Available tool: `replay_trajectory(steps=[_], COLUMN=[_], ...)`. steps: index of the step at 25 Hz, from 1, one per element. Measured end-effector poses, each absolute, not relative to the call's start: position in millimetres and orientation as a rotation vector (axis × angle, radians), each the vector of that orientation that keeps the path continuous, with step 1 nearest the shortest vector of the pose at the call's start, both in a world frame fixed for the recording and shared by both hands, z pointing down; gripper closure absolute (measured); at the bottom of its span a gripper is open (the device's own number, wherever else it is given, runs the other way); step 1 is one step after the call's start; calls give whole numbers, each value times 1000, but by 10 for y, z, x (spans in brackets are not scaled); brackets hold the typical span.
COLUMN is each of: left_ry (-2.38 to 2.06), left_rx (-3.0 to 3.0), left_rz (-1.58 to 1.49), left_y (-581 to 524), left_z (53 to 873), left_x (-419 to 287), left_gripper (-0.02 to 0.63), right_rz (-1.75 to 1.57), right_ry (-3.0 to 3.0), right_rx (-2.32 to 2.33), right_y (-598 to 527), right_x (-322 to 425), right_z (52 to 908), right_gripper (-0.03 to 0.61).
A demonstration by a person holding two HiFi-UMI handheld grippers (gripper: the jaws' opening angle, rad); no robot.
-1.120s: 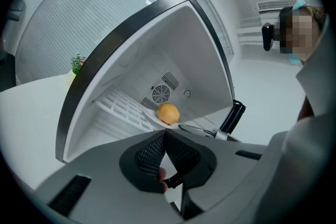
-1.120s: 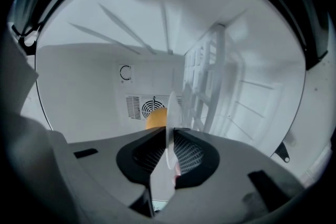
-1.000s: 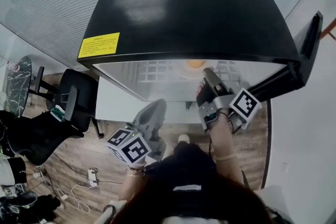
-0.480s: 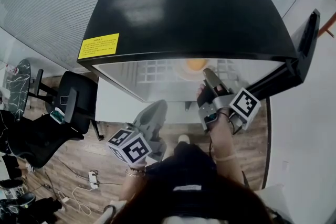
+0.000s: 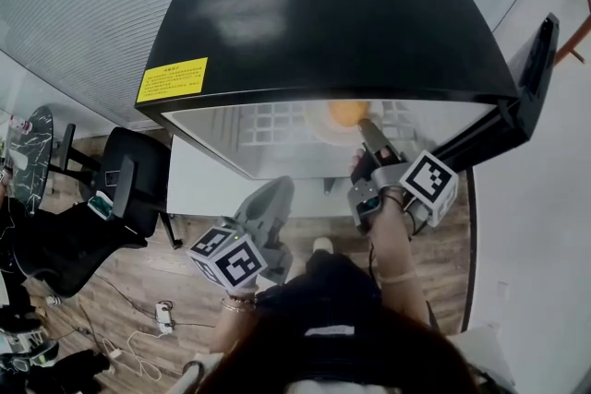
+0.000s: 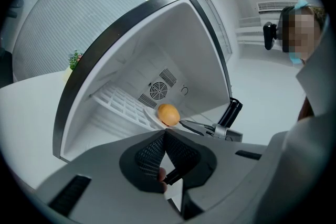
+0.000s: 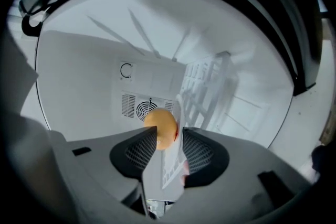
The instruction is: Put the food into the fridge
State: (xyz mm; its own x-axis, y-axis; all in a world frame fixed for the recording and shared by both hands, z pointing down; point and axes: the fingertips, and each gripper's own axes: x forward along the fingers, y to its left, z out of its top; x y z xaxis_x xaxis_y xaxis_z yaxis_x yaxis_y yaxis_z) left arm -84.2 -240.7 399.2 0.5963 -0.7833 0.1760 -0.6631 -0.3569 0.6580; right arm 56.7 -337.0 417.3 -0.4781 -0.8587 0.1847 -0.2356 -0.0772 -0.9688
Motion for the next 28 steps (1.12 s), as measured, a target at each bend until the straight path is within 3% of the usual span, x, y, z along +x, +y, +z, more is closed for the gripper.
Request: replay_trajectory(steps=[28], left_ry=[-1135], left_rx=[2103], left_rz=[-193], left_y=[-2439], left_z=[4072], left_x=[-844], left_gripper=[623], right_rz=[-1134], right_ry=[2054], right_rx=[-1797], right_y=[-3417], right_x=[742], right_z=[4153], right_gripper=[416])
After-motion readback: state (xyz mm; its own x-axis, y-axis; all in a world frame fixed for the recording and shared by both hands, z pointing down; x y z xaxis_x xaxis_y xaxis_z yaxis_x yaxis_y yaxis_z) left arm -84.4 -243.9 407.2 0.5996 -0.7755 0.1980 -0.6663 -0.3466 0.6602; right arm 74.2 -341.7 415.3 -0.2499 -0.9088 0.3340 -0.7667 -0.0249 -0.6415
